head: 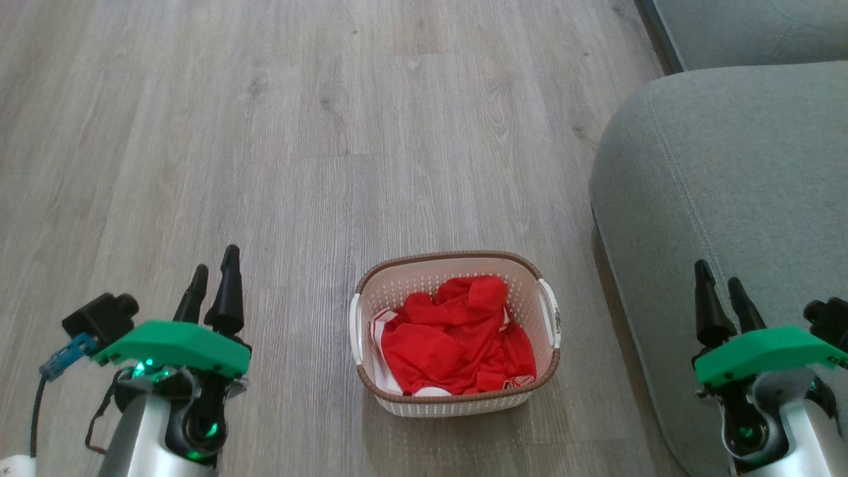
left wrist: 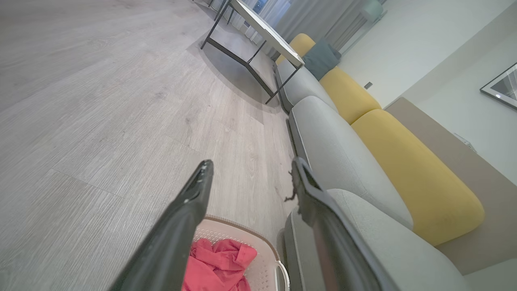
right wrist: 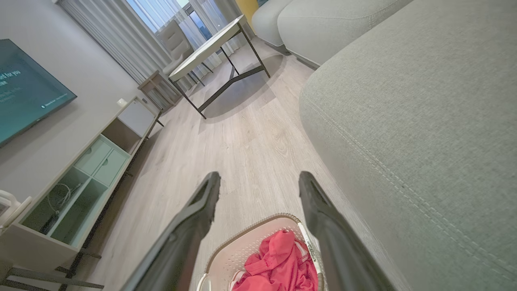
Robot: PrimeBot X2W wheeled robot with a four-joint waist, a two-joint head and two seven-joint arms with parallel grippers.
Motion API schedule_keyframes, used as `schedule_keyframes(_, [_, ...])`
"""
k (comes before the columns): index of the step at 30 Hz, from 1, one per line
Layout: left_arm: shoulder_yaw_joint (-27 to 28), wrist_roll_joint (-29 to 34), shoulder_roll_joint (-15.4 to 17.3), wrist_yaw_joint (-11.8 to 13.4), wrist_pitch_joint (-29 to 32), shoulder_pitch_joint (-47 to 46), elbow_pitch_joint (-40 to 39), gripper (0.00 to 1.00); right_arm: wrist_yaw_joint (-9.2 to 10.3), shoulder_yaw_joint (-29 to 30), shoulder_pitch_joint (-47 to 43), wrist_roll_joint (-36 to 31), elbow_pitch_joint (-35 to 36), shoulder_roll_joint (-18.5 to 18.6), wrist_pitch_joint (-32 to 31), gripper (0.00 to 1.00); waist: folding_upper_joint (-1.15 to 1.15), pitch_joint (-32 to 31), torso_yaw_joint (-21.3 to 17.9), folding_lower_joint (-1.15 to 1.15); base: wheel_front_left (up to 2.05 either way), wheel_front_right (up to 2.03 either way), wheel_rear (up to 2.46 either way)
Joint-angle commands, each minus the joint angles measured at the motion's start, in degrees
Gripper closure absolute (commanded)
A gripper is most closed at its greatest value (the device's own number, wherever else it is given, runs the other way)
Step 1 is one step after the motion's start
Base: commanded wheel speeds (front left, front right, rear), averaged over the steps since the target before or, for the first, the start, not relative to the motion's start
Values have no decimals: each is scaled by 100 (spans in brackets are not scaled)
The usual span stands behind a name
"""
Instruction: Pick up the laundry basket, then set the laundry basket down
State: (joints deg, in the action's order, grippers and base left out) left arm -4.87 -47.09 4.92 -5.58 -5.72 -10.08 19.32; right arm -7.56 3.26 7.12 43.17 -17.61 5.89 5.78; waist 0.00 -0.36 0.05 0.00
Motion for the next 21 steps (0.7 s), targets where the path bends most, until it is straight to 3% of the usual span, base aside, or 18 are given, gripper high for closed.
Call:
schedule_keyframes(1, [91,196,115,-24,-107,-389,-103,0,5,-98,403,-230,123,164,105,0,0,-5,1,0,0,0,0])
schedule_keyframes(21, [-143,1168,182,52,-275,-658,383,0,6,-320,661,-1378,-296,286,424,0,0,-40,-19,0,0,0,0])
